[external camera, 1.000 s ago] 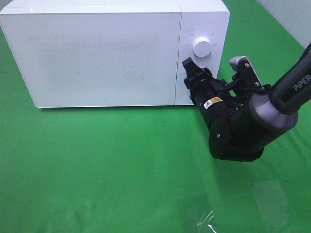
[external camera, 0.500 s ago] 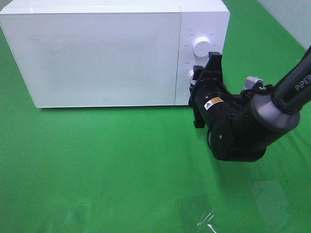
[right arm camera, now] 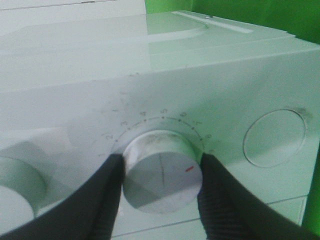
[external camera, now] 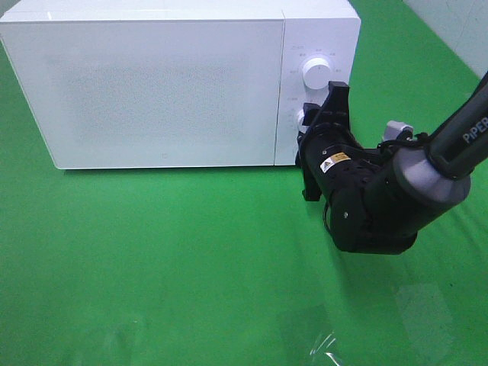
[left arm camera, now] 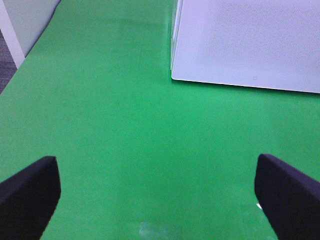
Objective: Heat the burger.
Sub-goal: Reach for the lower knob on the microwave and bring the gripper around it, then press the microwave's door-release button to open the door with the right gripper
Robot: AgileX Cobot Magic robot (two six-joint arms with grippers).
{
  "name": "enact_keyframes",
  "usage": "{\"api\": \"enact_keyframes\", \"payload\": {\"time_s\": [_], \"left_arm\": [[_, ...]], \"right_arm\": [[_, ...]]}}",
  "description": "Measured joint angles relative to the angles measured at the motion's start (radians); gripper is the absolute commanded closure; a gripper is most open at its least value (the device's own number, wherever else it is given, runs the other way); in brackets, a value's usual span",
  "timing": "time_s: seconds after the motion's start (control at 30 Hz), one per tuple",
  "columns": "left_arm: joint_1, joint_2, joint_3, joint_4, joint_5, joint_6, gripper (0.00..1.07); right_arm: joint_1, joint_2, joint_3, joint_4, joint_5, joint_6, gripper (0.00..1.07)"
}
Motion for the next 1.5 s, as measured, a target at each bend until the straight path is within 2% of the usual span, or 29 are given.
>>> {"api": "enact_keyframes", "payload": {"time_s": [0.37,0.43,0.53,0.57,0.6,0.63,0.67,0.7,0.8,1.1,1.33,1.5], "left_arm": [[0.0,0.0,0.0,0.0,0.0,0.0,0.09],[0.0,0.0,0.0,0.0,0.0,0.0,0.09],[0.0,0.0,0.0,0.0,0.0,0.0,0.09],[0.0,0.0,0.0,0.0,0.0,0.0,0.09],[0.0,0.0,0.0,0.0,0.0,0.0,0.09],[0.0,0.0,0.0,0.0,0.0,0.0,0.09],[0.0,0.0,0.0,0.0,0.0,0.0,0.09],[0.0,0.0,0.0,0.0,0.0,0.0,0.09],[0.0,0.0,0.0,0.0,-0.001,0.0,0.09],[0.0,0.0,0.0,0.0,-0.001,0.0,0.09],[0.0,0.0,0.0,0.0,-0.001,0.0,0.09],[0.0,0.0,0.0,0.0,-0.001,0.0,0.09]], "right_arm": [[0.002,0.0,0.0,0.02,0.0,-0.002,0.99],[0.01,0.0,-0.006,0.05,0.002,-0.026,0.88],[0.012,0.0,-0.008,0.06,0.003,-0.033,0.84],[0.013,0.0,-0.008,0.066,0.003,-0.041,0.76],[0.013,0.0,-0.008,0.066,0.003,-0.041,0.76],[0.013,0.0,-0.009,0.069,0.003,-0.045,0.68],[0.013,0.0,-0.009,0.069,0.003,-0.045,0.68],[0.013,0.0,-0.01,0.072,0.003,-0.049,0.61],[0.017,-0.003,-0.011,0.088,0.009,-0.073,0.55],[0.021,-0.026,-0.005,0.092,0.027,-0.131,0.48],[0.052,-0.104,0.08,0.084,0.034,-0.24,0.45],[0.066,-0.183,0.136,0.031,0.202,-0.387,0.45]]}}
